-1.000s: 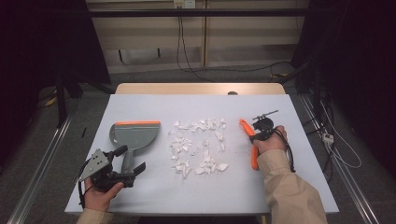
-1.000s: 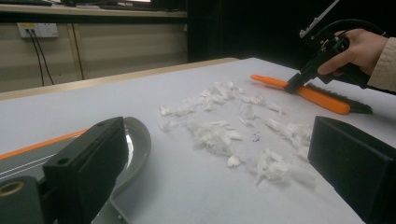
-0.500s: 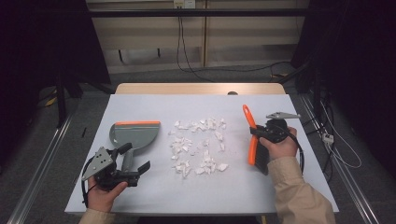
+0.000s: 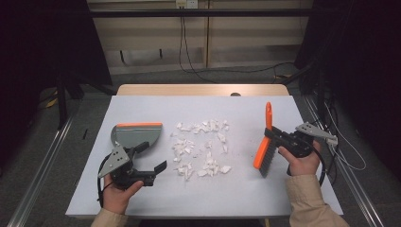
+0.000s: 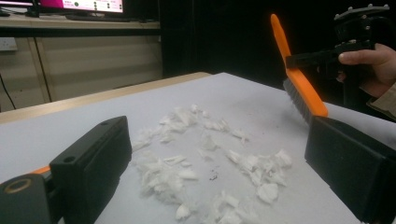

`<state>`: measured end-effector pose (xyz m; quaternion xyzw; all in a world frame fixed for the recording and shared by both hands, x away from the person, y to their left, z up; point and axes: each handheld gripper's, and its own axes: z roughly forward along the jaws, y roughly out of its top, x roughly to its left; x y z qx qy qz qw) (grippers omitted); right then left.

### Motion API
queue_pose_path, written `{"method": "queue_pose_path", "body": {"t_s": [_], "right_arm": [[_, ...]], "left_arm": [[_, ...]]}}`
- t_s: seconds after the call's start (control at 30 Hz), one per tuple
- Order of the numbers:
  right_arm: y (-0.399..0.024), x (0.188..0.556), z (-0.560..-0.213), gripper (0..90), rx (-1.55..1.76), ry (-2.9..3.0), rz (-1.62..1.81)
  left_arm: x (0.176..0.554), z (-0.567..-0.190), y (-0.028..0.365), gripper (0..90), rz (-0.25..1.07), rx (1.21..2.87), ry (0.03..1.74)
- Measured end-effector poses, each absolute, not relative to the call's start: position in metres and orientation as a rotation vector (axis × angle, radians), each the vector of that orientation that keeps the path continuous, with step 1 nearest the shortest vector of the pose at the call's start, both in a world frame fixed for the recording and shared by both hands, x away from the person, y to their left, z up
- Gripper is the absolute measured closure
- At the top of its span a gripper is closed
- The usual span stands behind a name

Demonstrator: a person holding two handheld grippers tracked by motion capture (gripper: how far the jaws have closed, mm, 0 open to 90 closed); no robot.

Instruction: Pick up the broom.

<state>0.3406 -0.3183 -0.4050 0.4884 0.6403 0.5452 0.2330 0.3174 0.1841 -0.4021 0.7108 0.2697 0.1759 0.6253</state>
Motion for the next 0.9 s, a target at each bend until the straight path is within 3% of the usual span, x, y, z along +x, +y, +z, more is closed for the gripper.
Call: {"method": "queue_pose_path", "body": {"t_s": [0.53,0.9], "right_arm": [[-0.314,0.330,-0.381,72.2,1.287,1.688,1.672],[-0.267,0.347,-0.358,72.1,1.181,1.736,1.698]], "left_arm": [[0.324,-0.399,0.163,8.6,0.387,1.596,0.595],[0.340,-0.389,0.124,12.2,0.245,1.639,0.561]]}}
